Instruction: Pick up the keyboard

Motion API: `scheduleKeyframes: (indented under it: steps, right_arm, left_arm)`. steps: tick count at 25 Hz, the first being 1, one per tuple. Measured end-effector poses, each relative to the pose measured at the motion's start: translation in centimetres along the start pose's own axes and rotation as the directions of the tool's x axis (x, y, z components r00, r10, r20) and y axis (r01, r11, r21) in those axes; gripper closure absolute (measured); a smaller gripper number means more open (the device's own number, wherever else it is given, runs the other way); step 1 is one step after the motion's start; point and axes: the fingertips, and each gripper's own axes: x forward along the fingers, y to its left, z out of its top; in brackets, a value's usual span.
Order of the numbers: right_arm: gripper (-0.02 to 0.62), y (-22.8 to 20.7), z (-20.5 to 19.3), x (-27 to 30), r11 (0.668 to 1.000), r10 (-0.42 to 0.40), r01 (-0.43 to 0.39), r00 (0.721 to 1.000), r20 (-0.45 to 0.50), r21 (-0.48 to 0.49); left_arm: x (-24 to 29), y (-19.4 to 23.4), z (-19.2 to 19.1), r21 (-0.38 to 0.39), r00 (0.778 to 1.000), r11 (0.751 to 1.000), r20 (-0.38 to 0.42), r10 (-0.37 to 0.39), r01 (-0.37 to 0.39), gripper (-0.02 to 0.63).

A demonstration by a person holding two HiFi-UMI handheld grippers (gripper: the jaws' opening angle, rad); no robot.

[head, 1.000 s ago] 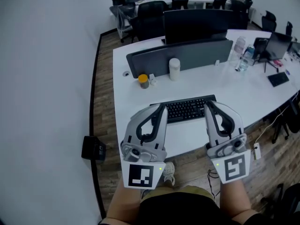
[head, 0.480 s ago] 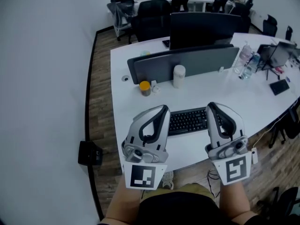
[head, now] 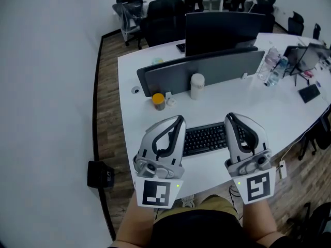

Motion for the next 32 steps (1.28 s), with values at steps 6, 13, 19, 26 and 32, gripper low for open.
scheduleKeyframes:
  steps: [6,13,19,26,32]
  right_arm:
    - [0.563,-0.8,-1.3,0.4,1.0,-0.006,0.006,1.0,-0.014,0.006]
    - [0.563,-1.8,-2.2,0.9,1.0,-0.002,0.002,1.0,-0.006,0.032]
    - [0.565,-3.5,-3.5,2.1,0.998,0.047,-0.047,0.999,0.003,0.052]
    - [0.455,-3.7,-7.3,3.3,0.975,0.189,-0.18,0.98,-0.063,0.133]
    - [0.328,-3.8,-12.7,3.6,0.941,0.297,-0.255,0.938,-0.18,0.224]
  left_arm:
    - [1.0,0.0,-0.5,0.005,1.0,1.0,0.012,0.002,-0.002,0.598]
    - [2.2,0.0,-1.2,-0.001,1.0,1.0,-0.014,0.01,-0.01,0.598]
    - [4.3,-0.4,-2.1,0.012,0.998,1.0,-0.061,0.026,-0.025,0.598]
    - [6.7,-2.2,-3.9,0.009,0.993,1.0,-0.116,-0.022,0.023,0.409]
    - [7.9,-3.3,-7.3,-0.045,0.979,0.997,-0.19,-0.069,0.061,0.319]
